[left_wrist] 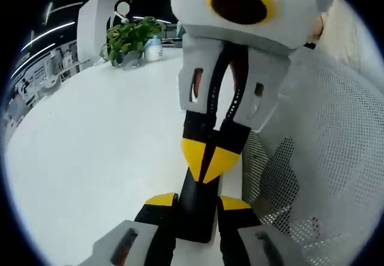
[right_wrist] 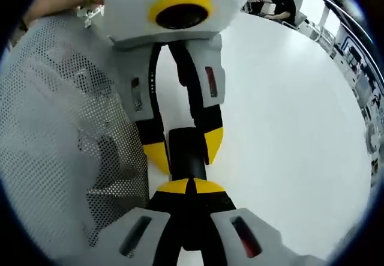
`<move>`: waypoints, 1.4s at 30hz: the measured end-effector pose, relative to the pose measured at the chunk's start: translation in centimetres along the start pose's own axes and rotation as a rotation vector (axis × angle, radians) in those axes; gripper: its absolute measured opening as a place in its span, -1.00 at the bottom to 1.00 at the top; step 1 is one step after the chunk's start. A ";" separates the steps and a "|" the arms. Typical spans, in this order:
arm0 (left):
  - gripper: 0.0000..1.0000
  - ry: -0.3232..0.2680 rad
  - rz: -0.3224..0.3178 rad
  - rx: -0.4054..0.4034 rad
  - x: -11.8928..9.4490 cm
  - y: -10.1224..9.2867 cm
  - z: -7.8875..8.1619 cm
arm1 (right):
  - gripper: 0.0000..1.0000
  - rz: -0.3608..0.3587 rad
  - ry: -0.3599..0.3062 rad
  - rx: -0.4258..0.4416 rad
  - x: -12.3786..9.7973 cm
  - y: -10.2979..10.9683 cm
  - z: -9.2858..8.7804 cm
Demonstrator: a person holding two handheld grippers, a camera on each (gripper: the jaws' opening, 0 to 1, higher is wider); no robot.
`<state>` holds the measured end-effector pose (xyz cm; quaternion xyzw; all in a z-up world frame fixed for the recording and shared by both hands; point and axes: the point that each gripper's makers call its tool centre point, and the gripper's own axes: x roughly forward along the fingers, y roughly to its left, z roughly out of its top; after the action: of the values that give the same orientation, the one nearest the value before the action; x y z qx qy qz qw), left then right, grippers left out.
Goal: Press the specified remote control buttons in sequence, fully releasing each button before pressing the next.
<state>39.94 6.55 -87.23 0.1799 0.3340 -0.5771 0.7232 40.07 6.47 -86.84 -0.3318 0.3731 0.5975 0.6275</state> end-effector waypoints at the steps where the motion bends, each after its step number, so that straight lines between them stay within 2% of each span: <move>1: -0.48 0.001 0.000 0.000 0.0 0.0 0.0 | -1.00 -0.002 -0.012 0.011 0.0 0.0 0.0; 8: -0.48 -0.011 -0.002 -0.014 0.0 0.0 0.1 | -0.99 -0.025 -0.074 0.044 -0.4 0.1 -0.3; 12: -0.48 -0.029 -0.009 -0.043 0.1 0.0 0.3 | -0.87 -0.024 -0.078 0.065 -0.9 -0.1 -1.0; 15: -0.48 -0.007 -0.008 -0.011 0.1 -0.1 0.2 | -0.68 -0.063 -0.084 0.087 -1.2 -0.9 -1.6; 19: -0.49 0.018 -0.010 0.023 0.2 -0.1 0.1 | -0.65 -0.051 -0.103 0.163 -1.5 -0.9 -2.1; 29: -0.49 0.044 0.001 0.059 0.3 -0.1 0.2 | -0.59 -0.041 -0.080 0.133 -2.1 -1.0 -3.4; 42: -0.49 0.057 0.004 0.074 0.4 -0.1 0.1 | -0.59 -0.038 -0.084 0.131 -2.1 -1.0 -3.4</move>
<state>39.93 6.21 -87.40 0.2236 0.3325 -0.5824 0.7073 40.81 2.43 -86.73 -0.2717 0.3786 0.5731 0.6741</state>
